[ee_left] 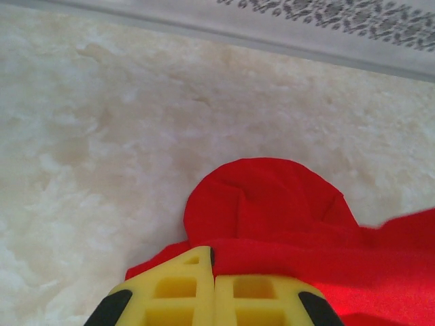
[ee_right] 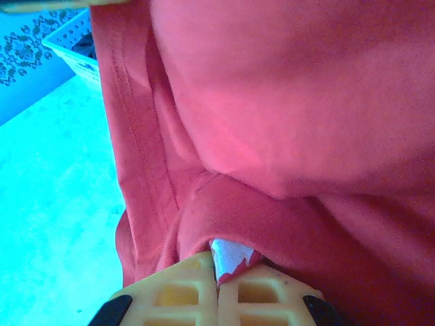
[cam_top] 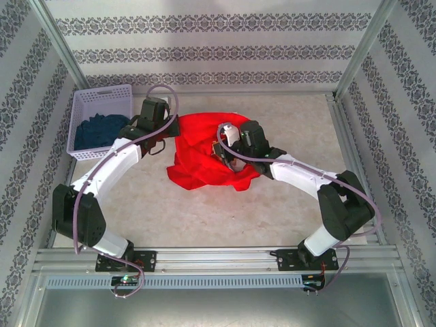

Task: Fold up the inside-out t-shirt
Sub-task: Turn the T-shirt inside out at the center of the table.

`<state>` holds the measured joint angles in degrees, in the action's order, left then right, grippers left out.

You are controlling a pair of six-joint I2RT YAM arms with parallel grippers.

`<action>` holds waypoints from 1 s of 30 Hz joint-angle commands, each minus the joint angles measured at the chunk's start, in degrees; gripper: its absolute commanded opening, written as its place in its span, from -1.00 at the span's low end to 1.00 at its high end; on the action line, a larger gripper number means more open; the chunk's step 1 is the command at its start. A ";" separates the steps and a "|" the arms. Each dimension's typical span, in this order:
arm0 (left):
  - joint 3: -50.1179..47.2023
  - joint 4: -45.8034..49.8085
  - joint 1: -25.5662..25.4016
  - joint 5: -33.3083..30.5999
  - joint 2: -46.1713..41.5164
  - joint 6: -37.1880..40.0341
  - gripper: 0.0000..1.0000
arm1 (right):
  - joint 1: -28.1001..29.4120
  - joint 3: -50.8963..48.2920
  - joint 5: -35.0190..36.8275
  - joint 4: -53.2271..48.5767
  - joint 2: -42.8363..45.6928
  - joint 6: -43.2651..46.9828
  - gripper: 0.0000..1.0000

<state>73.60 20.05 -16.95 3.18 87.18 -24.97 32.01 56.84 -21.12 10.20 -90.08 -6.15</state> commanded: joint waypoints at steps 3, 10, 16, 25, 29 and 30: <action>-1.24 -0.98 9.12 -1.05 1.56 -4.50 -1.00 | -4.53 -0.95 -2.08 -0.10 8.04 0.04 -1.00; -0.02 5.55 10.15 2.20 13.14 0.53 -1.00 | -6.13 4.57 -9.69 6.93 7.87 -8.20 -1.00; -5.05 3.85 7.32 0.81 8.10 1.89 -0.20 | -6.25 5.34 -9.33 4.60 8.06 -7.25 -1.00; -16.77 -15.76 -4.92 22.48 -8.72 2.24 0.64 | -6.01 4.96 -8.65 3.52 7.60 -7.54 -1.00; -12.07 -13.57 -8.21 25.38 -3.16 6.20 0.58 | -5.74 5.55 -8.50 2.54 7.57 -7.14 -1.00; -10.50 -12.23 -8.50 24.70 -1.56 7.06 0.49 | -5.67 5.81 -8.29 1.98 7.76 -6.84 -1.00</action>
<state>60.60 7.99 -24.29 23.51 81.60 -21.63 25.76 60.71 -28.40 11.09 -82.54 -12.97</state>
